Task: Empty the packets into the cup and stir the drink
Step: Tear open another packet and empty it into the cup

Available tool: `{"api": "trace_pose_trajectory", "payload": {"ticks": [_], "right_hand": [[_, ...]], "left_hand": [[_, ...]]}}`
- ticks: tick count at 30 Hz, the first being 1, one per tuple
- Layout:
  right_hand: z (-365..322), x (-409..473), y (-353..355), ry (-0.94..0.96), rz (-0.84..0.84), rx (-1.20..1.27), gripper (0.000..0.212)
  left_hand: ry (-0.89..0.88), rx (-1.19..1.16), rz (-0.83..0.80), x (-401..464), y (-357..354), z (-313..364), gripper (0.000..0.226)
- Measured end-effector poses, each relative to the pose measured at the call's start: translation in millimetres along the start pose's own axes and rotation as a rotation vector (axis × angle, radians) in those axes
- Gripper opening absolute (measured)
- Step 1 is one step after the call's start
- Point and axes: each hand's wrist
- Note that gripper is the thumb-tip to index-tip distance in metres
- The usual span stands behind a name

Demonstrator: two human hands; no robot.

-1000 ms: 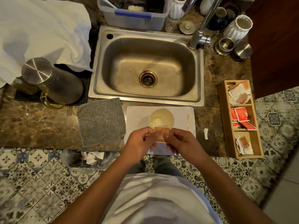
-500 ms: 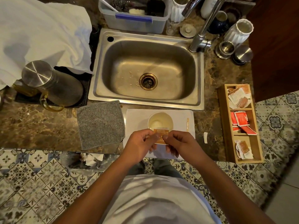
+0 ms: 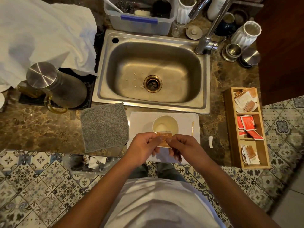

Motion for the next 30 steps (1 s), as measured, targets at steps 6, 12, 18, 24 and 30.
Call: {"api": "trace_pose_trajectory", "payload": {"ticks": [6,12,18,24,30], "right_hand": [[-1.8,-0.6,-0.6,-0.011,0.000,0.004,0.036],[-4.0,-2.9,-1.2,-0.025,-0.014,0.028,0.037],[-5.2,-4.6,-0.7,-0.032,-0.021,0.035,0.035],[-6.2,-5.3,-0.6,-0.040,-0.019,0.030,0.036],[-7.1,-6.6,0.1,-0.052,-0.027,0.066,0.037]], "left_hand": [[0.019,-0.004,0.004,-1.5,-1.0,2.2,0.031],[0.037,0.002,0.018,-2.5,-2.4,4.0,0.032],[0.056,-0.008,0.026,-3.3,-4.7,5.7,0.035],[0.062,-0.004,0.042,-2.3,-5.1,5.0,0.034],[0.071,-0.021,0.043,-1.2,-5.1,3.9,0.041]]}}
Point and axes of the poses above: each hand's wrist, its own x-axis towards the middle knuckle, its own y-axis out of the back of the hand, z = x × y, and after that the axes turned 13 degrees about -x, right-handed
